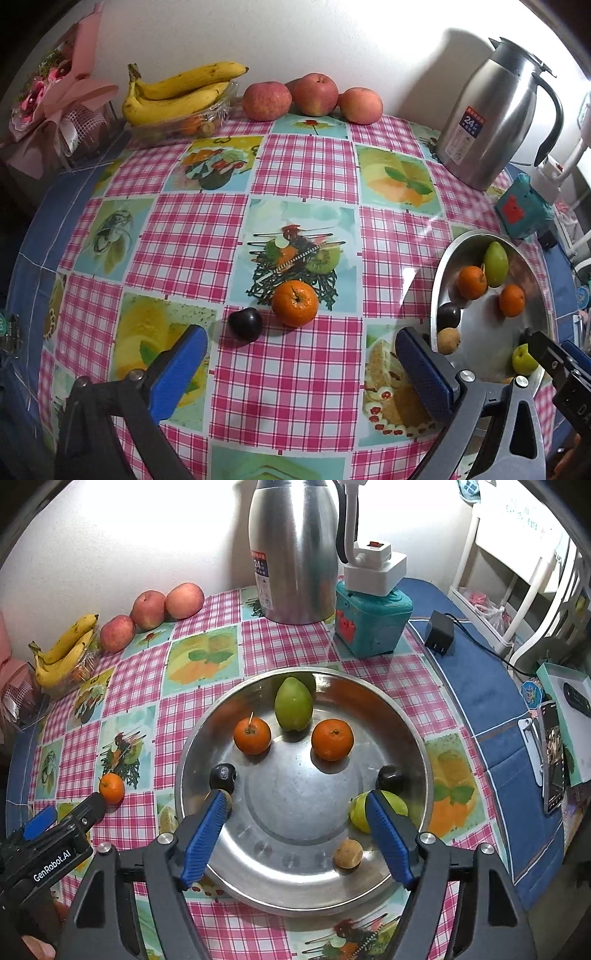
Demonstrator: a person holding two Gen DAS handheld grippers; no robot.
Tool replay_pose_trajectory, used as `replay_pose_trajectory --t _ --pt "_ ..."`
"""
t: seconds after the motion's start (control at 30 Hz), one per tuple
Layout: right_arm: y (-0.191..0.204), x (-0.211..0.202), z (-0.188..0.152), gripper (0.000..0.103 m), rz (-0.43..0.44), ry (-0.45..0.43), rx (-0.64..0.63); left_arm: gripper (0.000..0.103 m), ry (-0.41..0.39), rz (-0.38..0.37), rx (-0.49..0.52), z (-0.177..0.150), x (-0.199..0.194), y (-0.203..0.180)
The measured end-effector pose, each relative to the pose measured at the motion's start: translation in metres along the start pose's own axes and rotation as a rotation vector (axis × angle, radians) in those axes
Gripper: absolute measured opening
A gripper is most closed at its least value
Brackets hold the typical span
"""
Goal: Organize fruits
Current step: 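Withdraw both open grippers from the bowl toward the loose orange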
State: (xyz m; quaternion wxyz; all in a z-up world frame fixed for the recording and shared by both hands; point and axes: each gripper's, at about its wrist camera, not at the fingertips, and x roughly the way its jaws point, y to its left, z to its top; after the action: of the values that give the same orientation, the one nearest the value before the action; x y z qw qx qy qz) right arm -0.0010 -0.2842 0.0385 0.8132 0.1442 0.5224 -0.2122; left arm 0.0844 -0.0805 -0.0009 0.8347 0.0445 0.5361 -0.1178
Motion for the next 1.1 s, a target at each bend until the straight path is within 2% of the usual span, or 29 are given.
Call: replay_pose_trajectory --t 0.23,0.27,0.3,0.37,0.73,1.1 --pt "-0.002 0.001 0.0 0.079 -0.001 0.003 0.01 0.103 -0.002 0.032 0.006 -0.001 0.001 -0.001" --pt "-0.002 0.001 0.0 0.084 0.0 -0.003 0.009 0.103 -0.003 0.034 0.004 -0.001 0.001 0.0" --pt "-0.002 0.0 0.0 0.095 -0.002 -0.011 0.006 0.103 -0.003 0.036 0.0 -0.001 0.001 0.001" --pt "-0.002 0.0 -0.001 0.098 0.0 -0.02 0.009 0.103 -0.003 0.039 -0.005 -0.001 0.002 0.002" --pt "-0.002 0.0 -0.001 0.098 0.005 -0.022 0.013 0.103 -0.006 0.03 -0.001 -0.001 0.001 0.003" --pt "0.015 0.001 -0.001 0.098 0.055 -0.011 -0.031 0.103 -0.04 0.044 -0.044 0.002 -0.012 0.035"
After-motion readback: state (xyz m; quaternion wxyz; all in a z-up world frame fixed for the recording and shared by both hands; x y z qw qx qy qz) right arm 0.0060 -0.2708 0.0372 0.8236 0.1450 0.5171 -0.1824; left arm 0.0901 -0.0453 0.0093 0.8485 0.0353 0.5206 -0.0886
